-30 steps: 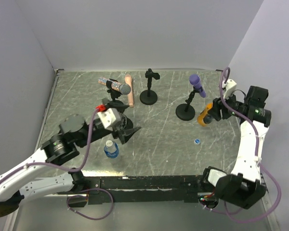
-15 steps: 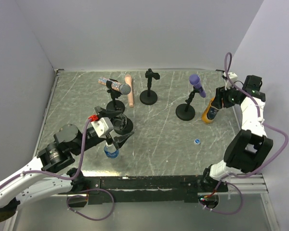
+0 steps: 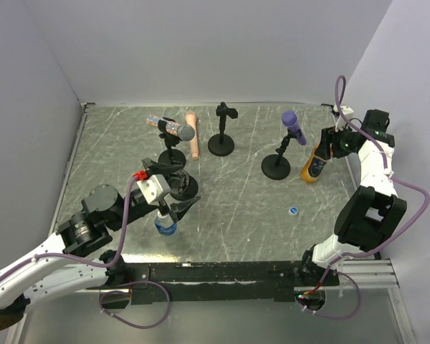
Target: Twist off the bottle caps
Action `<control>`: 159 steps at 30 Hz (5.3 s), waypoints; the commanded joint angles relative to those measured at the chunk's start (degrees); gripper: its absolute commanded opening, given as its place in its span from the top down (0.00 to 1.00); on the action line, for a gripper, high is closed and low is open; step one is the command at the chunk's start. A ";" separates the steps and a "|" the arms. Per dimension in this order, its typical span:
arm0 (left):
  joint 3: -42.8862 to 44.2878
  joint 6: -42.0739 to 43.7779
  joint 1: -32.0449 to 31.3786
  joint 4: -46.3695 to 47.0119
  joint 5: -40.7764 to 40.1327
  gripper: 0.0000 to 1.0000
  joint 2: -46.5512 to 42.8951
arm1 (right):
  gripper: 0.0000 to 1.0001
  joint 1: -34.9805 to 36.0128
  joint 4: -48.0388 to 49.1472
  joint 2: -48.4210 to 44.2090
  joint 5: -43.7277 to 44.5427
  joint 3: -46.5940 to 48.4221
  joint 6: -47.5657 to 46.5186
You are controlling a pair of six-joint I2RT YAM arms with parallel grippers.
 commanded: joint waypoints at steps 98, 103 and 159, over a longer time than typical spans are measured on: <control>10.64 -31.10 46.99 -17.65 -4.93 0.03 -2.82 | 0.08 89.44 -9.88 16.70 5.13 34.14 -3.77; 10.81 -31.01 46.99 -18.17 -5.45 0.03 -3.18 | 0.11 90.41 -9.88 16.70 5.66 31.06 -4.12; -4.40 -22.61 32.10 13.83 36.51 0.03 -1.35 | 0.88 58.17 -11.12 -18.88 -11.03 7.51 4.56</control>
